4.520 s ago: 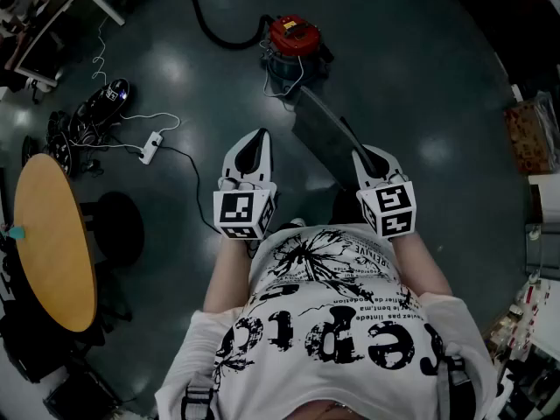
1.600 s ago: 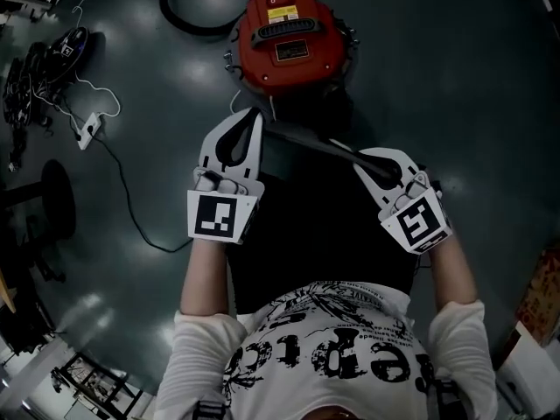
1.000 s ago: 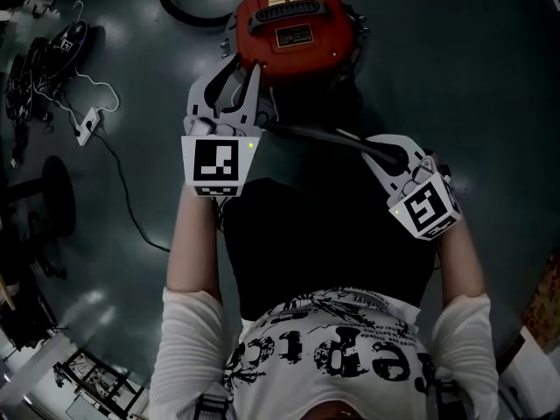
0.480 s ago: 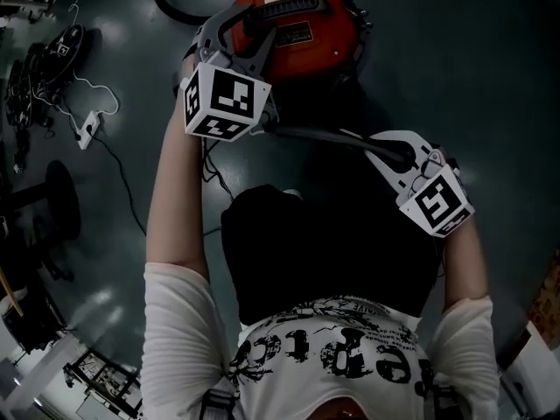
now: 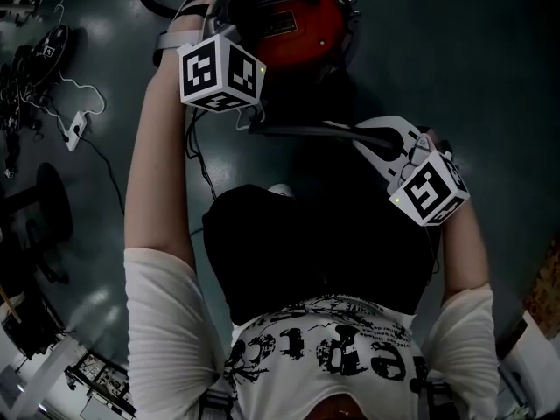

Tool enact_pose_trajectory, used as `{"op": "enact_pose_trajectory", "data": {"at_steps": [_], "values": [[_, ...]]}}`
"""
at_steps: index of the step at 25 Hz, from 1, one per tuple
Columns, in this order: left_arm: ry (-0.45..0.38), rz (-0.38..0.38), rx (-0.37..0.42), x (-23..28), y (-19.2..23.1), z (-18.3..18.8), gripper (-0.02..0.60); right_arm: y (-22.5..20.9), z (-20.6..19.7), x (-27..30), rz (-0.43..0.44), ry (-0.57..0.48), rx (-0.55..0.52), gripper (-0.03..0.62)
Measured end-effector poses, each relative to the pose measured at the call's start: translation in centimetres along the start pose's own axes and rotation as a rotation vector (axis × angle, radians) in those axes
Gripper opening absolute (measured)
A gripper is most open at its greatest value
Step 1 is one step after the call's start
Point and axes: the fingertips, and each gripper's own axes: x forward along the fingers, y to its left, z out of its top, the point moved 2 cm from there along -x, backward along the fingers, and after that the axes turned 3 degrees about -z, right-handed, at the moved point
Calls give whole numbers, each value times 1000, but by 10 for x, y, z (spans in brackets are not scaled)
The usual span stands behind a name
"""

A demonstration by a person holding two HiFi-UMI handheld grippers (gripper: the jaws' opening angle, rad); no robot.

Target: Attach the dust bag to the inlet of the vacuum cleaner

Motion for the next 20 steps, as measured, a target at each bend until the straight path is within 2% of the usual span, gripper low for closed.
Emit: {"op": "enact_pose_trajectory", "data": {"at_steps": [4, 10, 17, 20], "values": [[-17, -17, -92, 4, 1, 1, 106, -6, -3, 1, -30, -8, -36, 21], [-24, -17, -101, 2, 1, 0, 105, -14, -4, 1, -66, -20, -31, 21], [-3, -8, -121, 3, 1, -1, 106, -18, -3, 6, -30, 30, -159, 25], [-4, -7, -129, 3, 0, -2, 106, -20, -7, 1, -58, 34, -147, 25]]}}
